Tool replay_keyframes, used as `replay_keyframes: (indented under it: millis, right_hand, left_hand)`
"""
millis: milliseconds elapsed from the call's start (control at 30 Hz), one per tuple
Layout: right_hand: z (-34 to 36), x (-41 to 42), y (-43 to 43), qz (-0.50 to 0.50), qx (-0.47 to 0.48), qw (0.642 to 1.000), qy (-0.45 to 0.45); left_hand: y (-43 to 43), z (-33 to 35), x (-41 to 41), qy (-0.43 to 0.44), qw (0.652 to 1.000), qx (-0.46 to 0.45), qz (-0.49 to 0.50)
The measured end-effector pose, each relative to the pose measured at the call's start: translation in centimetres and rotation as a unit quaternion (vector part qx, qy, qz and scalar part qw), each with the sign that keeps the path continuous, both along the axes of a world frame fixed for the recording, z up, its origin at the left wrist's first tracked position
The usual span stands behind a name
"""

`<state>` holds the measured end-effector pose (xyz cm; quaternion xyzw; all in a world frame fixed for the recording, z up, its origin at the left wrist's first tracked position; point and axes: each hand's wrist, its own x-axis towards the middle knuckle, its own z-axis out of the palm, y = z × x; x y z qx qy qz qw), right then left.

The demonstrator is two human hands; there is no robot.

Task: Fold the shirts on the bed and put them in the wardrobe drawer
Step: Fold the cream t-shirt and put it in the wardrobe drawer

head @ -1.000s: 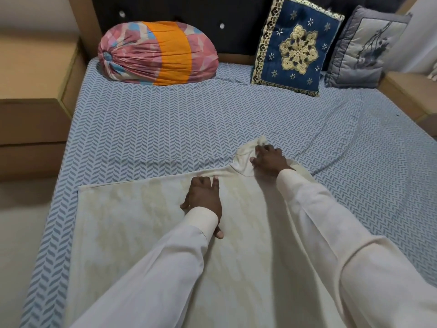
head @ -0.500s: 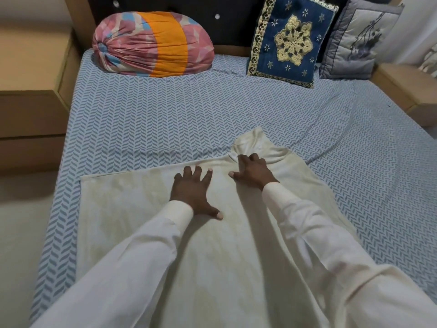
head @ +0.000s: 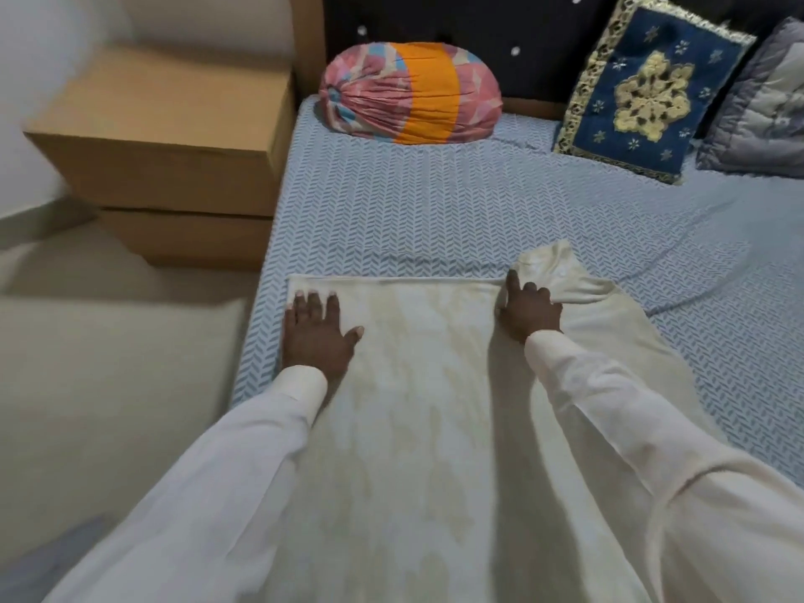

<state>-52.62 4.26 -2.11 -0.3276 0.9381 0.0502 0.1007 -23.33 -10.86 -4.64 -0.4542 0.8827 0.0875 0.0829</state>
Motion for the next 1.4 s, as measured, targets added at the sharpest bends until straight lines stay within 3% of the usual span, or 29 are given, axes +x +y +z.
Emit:
replay_keyframes:
  millis: [133, 267, 400, 533, 700, 867, 1000, 1200, 1400]
  right_hand:
    - [-0.4, 9.2, 2.5, 0.136, -0.105, 0.984, 0.052]
    - [0.0, 17.4, 6.1, 0.193, -0.120, 0.973, -0.027]
    - [0.6, 21.6, 10.8, 0.191, -0.127, 0.970, -0.080]
    - [1.4, 22.2, 16.7, 0.159, -0.134, 0.969, -0.134]
    - [0.9, 22.7, 23.1, 0.157, -0.139, 0.961, -0.183]
    - [-0.3, 23.2, 26.9, 0.189, -0.074, 0.960, -0.194]
    - [-0.3, 23.3, 29.0, 0.202, -0.074, 0.962, -0.166]
    - [-0.7, 23.4, 30.3, 0.205, -0.070, 0.972, -0.094]
    - [-2.4, 21.2, 33.6, 0.127, -0.059, 0.989, 0.049]
  left_hand:
    - [6.5, 1.1, 4.4, 0.012, 0.996, 0.030, -0.079]
    - [14.6, 1.9, 8.1, 0.049, 0.986, 0.075, -0.144]
    - [20.6, 2.9, 10.3, 0.056, 0.971, 0.046, -0.229]
    - [24.5, 2.8, 11.0, 0.058, 0.949, 0.078, -0.301]
    - [25.5, 3.0, 11.7, 0.019, 0.954, 0.070, -0.291]
    - [24.6, 3.8, 13.9, -0.065, 0.939, 0.082, -0.327]
    - [24.6, 4.3, 15.3, -0.121, 0.935, 0.099, -0.320]
    - [24.9, 3.6, 16.7, -0.157, 0.962, 0.010, -0.224]
    - [23.9, 3.7, 18.4, -0.196, 0.959, -0.022, -0.202]
